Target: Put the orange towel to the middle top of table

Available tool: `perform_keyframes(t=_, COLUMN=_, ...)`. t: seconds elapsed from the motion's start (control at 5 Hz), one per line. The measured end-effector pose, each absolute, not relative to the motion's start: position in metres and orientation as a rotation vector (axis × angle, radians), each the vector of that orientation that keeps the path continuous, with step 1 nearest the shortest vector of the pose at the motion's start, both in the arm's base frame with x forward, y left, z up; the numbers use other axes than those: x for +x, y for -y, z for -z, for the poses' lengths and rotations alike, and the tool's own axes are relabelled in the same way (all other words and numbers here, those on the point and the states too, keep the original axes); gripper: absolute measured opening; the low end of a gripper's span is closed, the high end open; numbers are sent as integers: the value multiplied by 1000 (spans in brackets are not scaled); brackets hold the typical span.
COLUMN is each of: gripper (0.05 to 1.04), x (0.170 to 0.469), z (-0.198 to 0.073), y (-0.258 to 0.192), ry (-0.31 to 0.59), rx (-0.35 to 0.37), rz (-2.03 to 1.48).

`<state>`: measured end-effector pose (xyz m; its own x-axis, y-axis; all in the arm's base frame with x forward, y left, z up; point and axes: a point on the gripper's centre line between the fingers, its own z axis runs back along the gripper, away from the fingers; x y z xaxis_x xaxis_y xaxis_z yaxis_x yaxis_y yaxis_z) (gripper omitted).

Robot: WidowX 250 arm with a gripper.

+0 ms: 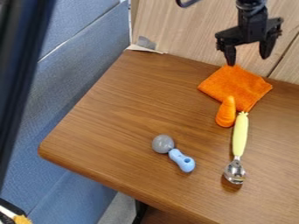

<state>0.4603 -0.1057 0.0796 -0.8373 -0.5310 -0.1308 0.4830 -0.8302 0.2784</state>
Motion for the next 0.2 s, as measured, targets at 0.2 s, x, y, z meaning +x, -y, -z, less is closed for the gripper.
perform_keyframes(t=0.2, gripper=1000, x=462, z=-83, y=102, ry=322, rx=287, rz=2559)
